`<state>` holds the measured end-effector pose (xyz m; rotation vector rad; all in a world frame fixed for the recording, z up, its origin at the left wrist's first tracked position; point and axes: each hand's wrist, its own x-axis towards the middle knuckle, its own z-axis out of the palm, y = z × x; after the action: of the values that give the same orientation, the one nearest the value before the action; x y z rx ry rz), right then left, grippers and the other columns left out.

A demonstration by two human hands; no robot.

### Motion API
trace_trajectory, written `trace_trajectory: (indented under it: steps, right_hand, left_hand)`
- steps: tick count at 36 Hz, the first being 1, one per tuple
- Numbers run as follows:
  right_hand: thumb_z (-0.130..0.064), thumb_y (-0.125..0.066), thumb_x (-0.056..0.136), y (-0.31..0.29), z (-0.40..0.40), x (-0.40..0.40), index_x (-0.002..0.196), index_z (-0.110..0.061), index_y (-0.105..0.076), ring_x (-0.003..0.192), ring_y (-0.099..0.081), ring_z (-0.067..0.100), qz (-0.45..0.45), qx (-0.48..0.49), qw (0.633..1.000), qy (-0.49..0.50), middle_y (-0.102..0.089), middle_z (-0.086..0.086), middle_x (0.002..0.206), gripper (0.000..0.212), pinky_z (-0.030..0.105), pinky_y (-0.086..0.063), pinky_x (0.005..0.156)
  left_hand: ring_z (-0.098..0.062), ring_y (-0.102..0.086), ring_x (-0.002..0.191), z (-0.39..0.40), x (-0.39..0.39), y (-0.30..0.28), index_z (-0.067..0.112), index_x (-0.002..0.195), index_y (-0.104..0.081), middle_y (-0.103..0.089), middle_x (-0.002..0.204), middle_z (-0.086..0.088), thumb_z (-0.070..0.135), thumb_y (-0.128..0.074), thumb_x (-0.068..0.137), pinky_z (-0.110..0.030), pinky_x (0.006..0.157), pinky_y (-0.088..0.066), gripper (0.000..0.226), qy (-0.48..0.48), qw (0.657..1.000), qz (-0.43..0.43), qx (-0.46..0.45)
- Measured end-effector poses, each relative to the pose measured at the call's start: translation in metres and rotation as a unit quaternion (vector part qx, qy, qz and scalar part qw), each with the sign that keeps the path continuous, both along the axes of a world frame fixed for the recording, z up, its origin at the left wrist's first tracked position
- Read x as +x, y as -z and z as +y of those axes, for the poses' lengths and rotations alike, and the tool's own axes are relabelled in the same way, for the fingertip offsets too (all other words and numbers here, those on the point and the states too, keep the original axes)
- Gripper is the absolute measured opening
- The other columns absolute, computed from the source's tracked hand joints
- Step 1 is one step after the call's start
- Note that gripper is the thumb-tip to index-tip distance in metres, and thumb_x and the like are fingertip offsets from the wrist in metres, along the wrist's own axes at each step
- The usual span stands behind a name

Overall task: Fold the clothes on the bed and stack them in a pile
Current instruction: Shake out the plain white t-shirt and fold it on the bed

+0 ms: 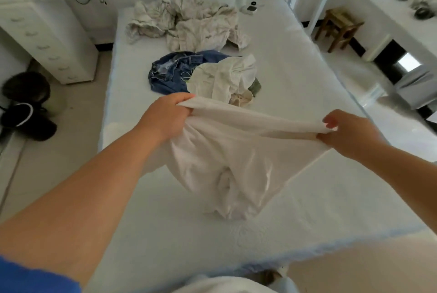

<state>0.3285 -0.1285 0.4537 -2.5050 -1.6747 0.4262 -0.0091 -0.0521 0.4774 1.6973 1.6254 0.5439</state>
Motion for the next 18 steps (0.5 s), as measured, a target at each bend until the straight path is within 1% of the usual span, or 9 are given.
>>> trace_trajectory:
  steps: [2, 3, 5, 7, 9, 12, 14, 16, 18]
  right_hand:
    - [-0.023, -0.059, 0.086, -0.003, 0.001, 0.019, 0.09, -0.02, -0.063, 0.08, -0.056, 0.022, 0.091, 0.008, 0.995, 0.028, -0.06, -0.003, 0.082, 0.007, 0.033, -0.046, 0.067]
    - [-0.018, -0.057, 0.085, -0.005, 0.001, 0.025, 0.082, -0.021, -0.065, 0.081, -0.059, 0.024, 0.169, 0.029, 0.984, 0.05, -0.061, -0.001, 0.08, 0.009, 0.038, -0.051, 0.071]
    - [-0.004, -0.055, 0.082, -0.012, 0.0, 0.035, 0.07, -0.022, -0.067, 0.079, -0.06, 0.026, 0.348, 0.076, 0.928, 0.107, -0.062, 0.003, 0.077, 0.025, 0.043, -0.052, 0.076]
    - [0.003, -0.051, 0.082, -0.018, -0.003, 0.046, 0.062, -0.021, -0.07, 0.07, -0.06, 0.021, 0.459, 0.088, 0.874, 0.132, -0.063, 0.004, 0.071, 0.036, 0.035, -0.053, 0.067]
    - [0.001, -0.047, 0.084, -0.022, -0.005, 0.056, 0.061, -0.024, -0.073, 0.064, -0.062, 0.016, 0.491, 0.078, 0.862, 0.1, -0.066, -0.002, 0.063, 0.043, 0.028, -0.051, 0.06]
    - [-0.004, -0.047, 0.085, -0.033, -0.008, 0.07, 0.064, -0.023, -0.073, 0.057, -0.064, 0.01, 0.527, 0.077, 0.845, 0.045, -0.067, -0.004, 0.062, 0.038, 0.024, -0.049, 0.05]
    - [-0.007, -0.051, 0.085, -0.041, -0.009, 0.078, 0.065, -0.023, -0.072, 0.055, -0.063, 0.009, 0.542, 0.075, 0.837, 0.022, -0.067, -0.004, 0.062, 0.033, 0.021, -0.049, 0.048]
    - [-0.011, -0.058, 0.082, -0.048, -0.009, 0.086, 0.067, -0.024, -0.07, 0.056, -0.061, 0.007, 0.522, 0.069, 0.85, -0.014, -0.065, -0.008, 0.062, 0.023, 0.021, -0.049, 0.049]
    - [-0.022, -0.067, 0.078, -0.054, -0.008, 0.095, 0.072, -0.028, -0.067, 0.06, -0.059, 0.003, 0.432, 0.064, 0.897, -0.066, -0.064, -0.014, 0.065, 0.008, 0.02, -0.047, 0.052]
  left_hand:
    - [-0.016, -0.044, 0.124, -0.003, 0.022, -0.003, 0.034, 0.129, -0.054, -0.049, 0.138, 0.007, 0.02, -0.045, 0.093, -0.023, 0.09, -0.031, 0.039, 0.021, 0.999, 0.025, 0.009]
    - [-0.017, -0.044, 0.125, -0.005, 0.033, -0.003, 0.034, 0.13, -0.053, -0.049, 0.139, 0.007, 0.018, -0.043, 0.093, -0.023, 0.091, -0.031, 0.041, 0.028, 0.999, 0.033, 0.013]
    - [-0.019, -0.049, 0.118, -0.013, 0.056, -0.002, 0.033, 0.124, -0.058, -0.055, 0.13, 0.006, 0.013, -0.042, 0.091, -0.025, 0.088, -0.035, 0.042, 0.046, 0.997, 0.054, 0.019]
    - [-0.019, -0.056, 0.102, -0.023, 0.079, -0.001, 0.035, 0.1, -0.066, -0.063, 0.109, 0.008, 0.01, -0.044, 0.086, -0.031, 0.082, -0.043, 0.036, 0.067, 0.993, 0.09, 0.021]
    - [-0.019, -0.058, 0.087, -0.031, 0.101, 0.002, 0.033, 0.073, -0.059, -0.063, 0.087, 0.011, 0.013, -0.049, 0.081, -0.036, 0.075, -0.048, 0.024, 0.089, 0.986, 0.143, 0.015]
    - [-0.017, -0.057, 0.078, -0.041, 0.136, 0.013, 0.03, 0.066, -0.054, -0.058, 0.076, 0.011, 0.022, -0.057, 0.076, -0.033, 0.067, -0.046, 0.013, 0.111, 0.982, 0.153, -0.023]
    - [-0.015, -0.054, 0.068, -0.052, 0.161, 0.022, 0.023, 0.064, -0.053, -0.056, 0.069, 0.008, 0.035, -0.064, 0.074, -0.03, 0.059, -0.039, 0.019, 0.109, 0.983, 0.143, -0.039]
    - [-0.016, -0.052, 0.063, -0.064, 0.183, 0.031, 0.014, 0.066, -0.056, -0.057, 0.066, 0.002, 0.048, -0.063, 0.077, -0.031, 0.056, -0.036, 0.036, 0.09, 0.987, 0.124, -0.037]
    - [-0.016, -0.052, 0.062, -0.074, 0.199, 0.033, 0.011, 0.07, -0.057, -0.057, 0.067, 0.001, 0.052, -0.057, 0.081, -0.032, 0.056, -0.036, 0.043, 0.058, 0.992, 0.113, -0.005]
